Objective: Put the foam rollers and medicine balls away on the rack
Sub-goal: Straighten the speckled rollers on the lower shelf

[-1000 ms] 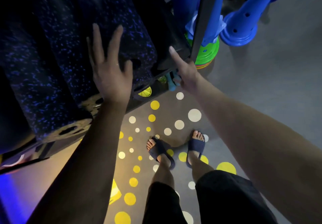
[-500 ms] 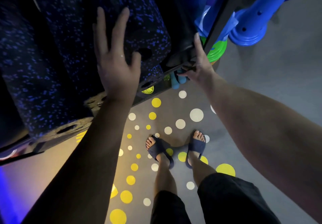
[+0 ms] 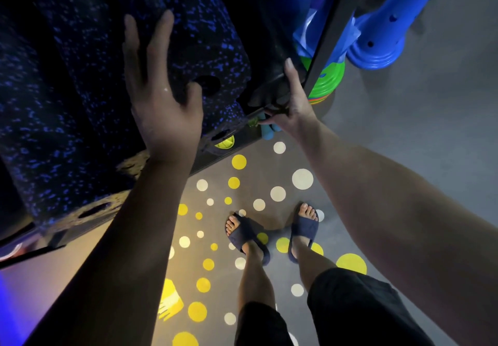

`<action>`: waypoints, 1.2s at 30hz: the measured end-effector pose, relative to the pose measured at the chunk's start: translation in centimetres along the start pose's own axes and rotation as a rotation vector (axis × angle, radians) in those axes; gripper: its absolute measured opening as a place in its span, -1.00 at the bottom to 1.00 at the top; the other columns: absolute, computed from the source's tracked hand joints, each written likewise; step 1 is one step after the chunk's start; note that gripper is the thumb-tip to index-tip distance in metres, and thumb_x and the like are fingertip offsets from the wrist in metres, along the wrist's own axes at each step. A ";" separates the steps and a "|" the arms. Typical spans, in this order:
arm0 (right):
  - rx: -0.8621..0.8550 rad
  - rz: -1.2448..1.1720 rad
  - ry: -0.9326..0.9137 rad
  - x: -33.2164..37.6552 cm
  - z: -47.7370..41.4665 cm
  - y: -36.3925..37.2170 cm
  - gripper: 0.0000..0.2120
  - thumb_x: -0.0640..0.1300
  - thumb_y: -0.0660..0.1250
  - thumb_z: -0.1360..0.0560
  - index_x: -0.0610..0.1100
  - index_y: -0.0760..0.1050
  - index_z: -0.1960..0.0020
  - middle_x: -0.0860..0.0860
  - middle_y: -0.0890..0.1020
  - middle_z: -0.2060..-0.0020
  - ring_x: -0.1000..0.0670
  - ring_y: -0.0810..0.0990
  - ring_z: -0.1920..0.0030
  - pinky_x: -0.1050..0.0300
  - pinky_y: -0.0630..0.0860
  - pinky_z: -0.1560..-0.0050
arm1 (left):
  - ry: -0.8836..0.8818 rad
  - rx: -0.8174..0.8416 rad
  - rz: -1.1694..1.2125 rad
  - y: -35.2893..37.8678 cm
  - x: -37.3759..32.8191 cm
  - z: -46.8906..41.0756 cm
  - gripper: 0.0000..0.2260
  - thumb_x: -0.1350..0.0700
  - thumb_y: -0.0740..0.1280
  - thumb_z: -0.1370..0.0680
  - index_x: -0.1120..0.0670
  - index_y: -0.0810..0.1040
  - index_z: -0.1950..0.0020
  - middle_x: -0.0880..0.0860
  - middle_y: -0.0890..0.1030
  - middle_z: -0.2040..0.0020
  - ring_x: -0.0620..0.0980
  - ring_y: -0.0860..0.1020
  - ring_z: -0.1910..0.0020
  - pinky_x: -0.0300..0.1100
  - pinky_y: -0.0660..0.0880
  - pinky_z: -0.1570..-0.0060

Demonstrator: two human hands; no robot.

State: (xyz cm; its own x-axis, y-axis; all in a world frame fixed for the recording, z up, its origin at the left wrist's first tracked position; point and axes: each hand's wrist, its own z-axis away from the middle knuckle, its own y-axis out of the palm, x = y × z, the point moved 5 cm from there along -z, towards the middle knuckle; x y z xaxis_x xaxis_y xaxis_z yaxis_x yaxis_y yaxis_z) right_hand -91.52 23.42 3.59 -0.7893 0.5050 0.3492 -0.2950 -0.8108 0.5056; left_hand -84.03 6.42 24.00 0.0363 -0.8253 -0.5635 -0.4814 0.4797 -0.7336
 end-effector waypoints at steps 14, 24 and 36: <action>-0.285 0.309 -0.273 -0.1 -2.2 0.3 0.58 0.32 0.71 0.25 0.17 -0.13 -0.55 -0.03 0.47 -0.36 -0.06 0.57 -0.27 -0.09 0.52 -0.34 | -0.024 0.008 -0.003 0.1 0.2 0.1 -0.36 0.30 0.31 -0.46 0.05 0.36 -0.55 0.25 0.21 -0.59 0.21 0.25 -0.57 0.09 0.36 -0.45; -0.274 0.306 -0.317 0.6 -1.6 -3.5 0.16 0.20 0.75 0.03 -0.09 0.25 -0.39 -0.13 0.64 -0.20 -0.16 0.71 -0.10 -0.19 0.64 -0.11 | -0.035 0.024 -0.004 -0.4 0.3 0.1 -0.38 0.29 0.31 -0.47 0.03 0.37 -0.54 0.23 0.21 -0.60 0.23 0.24 -0.57 0.07 0.35 -0.46; -0.224 0.512 -0.118 -6.5 5.9 -2.4 -0.25 0.39 0.46 -0.36 -0.05 0.46 -0.37 0.04 0.64 -0.23 -0.07 0.60 -0.24 -0.02 0.53 -0.18 | -0.018 0.013 0.013 -0.7 0.5 0.2 -0.41 0.29 0.32 -0.51 0.06 0.36 -0.55 0.23 0.22 -0.60 0.21 0.25 -0.57 0.01 0.37 -0.45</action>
State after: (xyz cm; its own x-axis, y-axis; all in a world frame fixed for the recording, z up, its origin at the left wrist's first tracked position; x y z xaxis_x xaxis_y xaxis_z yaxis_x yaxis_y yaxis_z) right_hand -82.56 23.85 4.74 -0.7998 0.0506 0.5982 -0.0077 -0.9972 0.0740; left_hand -83.47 5.69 24.14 0.0460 -0.8138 -0.5793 -0.4705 0.4939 -0.7312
